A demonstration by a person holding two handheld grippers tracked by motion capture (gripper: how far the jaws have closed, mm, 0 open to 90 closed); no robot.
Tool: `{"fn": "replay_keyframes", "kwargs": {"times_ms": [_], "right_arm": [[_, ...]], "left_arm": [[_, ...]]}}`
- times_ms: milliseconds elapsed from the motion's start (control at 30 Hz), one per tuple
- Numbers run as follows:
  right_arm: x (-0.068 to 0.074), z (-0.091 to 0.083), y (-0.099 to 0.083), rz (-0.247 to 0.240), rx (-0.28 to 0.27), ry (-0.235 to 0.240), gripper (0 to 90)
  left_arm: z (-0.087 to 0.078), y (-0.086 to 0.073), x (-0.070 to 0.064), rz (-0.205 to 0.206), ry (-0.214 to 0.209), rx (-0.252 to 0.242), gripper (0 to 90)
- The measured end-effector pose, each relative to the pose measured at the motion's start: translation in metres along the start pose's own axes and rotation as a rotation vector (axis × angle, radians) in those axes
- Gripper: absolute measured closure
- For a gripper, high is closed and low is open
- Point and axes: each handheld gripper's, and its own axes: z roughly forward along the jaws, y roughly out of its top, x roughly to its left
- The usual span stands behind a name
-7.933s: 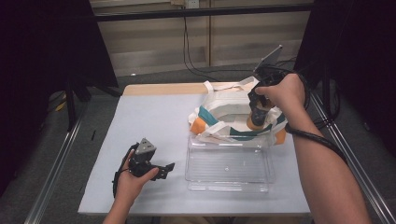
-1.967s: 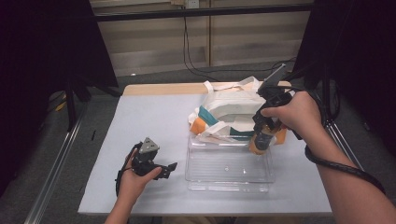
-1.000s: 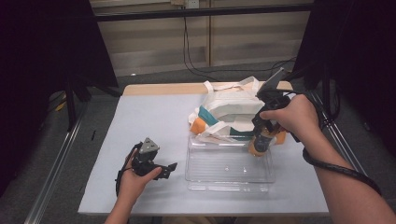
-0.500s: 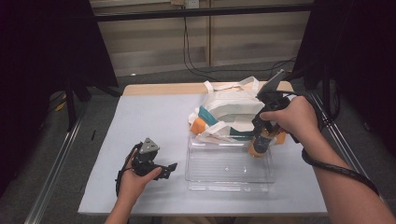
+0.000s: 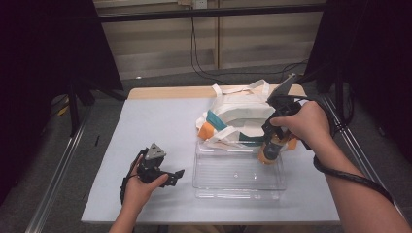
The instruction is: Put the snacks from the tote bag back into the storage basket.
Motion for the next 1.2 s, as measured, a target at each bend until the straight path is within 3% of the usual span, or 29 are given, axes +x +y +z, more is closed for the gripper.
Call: {"fn": "replay_keyframes", "kwargs": {"times_ms": [333, 1200], "right_arm": [[0.000, 0.007, 0.000, 0.008, 0.022, 0.003, 30.7], [-0.002, 0.019, 0.000, 0.010, 0.020, 0.007, 30.7]], "left_arm": [[0.000, 0.000, 0.001, 0.002, -0.006, -0.003, 4.6], [0.000, 0.000, 0.000, 0.000, 0.000, -0.009, 4.6]]}}
